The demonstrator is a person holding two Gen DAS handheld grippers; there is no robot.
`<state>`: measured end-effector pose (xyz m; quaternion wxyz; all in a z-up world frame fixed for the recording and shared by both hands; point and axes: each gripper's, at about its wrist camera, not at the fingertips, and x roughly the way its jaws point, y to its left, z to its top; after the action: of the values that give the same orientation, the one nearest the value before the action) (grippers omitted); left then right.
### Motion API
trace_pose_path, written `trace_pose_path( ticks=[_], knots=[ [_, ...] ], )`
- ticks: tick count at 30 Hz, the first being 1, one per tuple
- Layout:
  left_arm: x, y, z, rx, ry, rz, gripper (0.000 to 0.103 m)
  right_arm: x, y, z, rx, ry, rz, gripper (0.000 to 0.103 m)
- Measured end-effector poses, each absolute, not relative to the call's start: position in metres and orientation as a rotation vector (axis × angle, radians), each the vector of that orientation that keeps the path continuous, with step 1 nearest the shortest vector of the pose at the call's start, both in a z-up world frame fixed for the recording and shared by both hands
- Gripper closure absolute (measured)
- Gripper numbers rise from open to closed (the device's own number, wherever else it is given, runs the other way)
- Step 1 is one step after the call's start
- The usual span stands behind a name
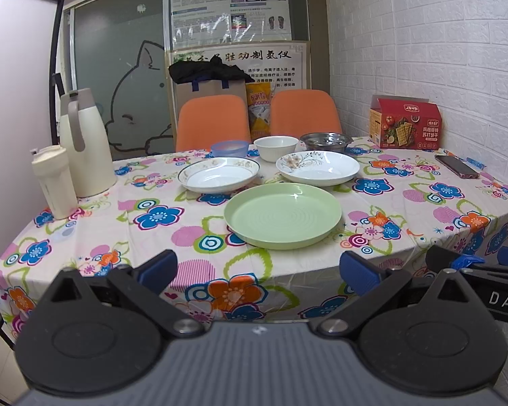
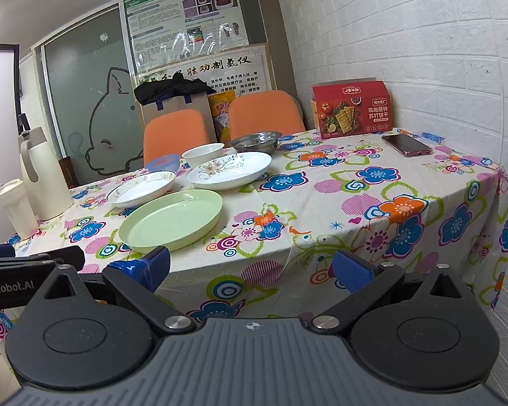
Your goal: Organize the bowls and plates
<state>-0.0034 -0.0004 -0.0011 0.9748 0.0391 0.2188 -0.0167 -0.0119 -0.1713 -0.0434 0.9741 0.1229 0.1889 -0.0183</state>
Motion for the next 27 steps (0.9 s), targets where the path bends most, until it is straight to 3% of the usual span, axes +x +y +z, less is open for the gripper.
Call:
trace_pose_path(
  ticks=[27],
  knots=[
    [-0.0029,0.0027,0.0000,0.071,0.451,-0.043,0.002,-0.0086,-0.1688,-0.0449,0.250,0.411,-0.019,0.013]
  ],
)
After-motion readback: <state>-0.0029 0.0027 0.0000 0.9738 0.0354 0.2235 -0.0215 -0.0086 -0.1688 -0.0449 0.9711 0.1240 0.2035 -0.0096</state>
